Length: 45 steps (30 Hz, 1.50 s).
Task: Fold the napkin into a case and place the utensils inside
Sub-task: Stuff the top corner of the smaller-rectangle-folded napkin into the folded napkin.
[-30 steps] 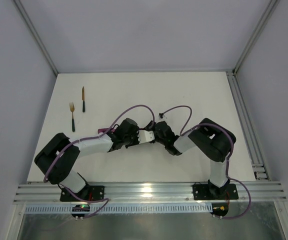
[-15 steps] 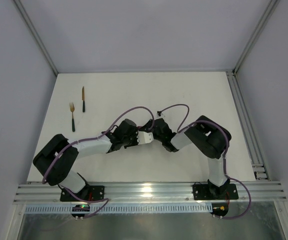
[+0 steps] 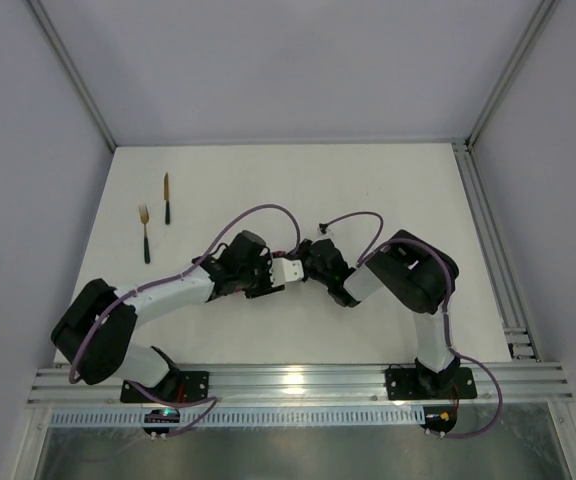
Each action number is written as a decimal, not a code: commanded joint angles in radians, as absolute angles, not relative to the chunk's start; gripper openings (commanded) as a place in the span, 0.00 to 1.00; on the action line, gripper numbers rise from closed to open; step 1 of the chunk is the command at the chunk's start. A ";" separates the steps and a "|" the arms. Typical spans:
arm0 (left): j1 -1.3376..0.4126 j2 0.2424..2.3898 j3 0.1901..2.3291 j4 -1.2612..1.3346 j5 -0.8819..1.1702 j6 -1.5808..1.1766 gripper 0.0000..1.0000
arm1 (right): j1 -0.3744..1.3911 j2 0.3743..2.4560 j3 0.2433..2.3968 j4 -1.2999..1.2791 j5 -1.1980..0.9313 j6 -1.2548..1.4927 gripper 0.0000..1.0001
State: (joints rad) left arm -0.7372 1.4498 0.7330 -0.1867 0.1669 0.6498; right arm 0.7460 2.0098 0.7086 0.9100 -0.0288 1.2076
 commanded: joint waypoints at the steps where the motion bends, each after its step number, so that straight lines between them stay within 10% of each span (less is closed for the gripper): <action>1: -0.721 1.353 0.817 -0.284 0.288 0.578 0.46 | 0.744 2.023 0.695 0.942 0.015 1.203 0.04; 45: -0.741 1.637 0.966 -0.219 0.074 0.290 0.46 | 0.815 2.011 0.592 1.111 0.141 1.374 0.04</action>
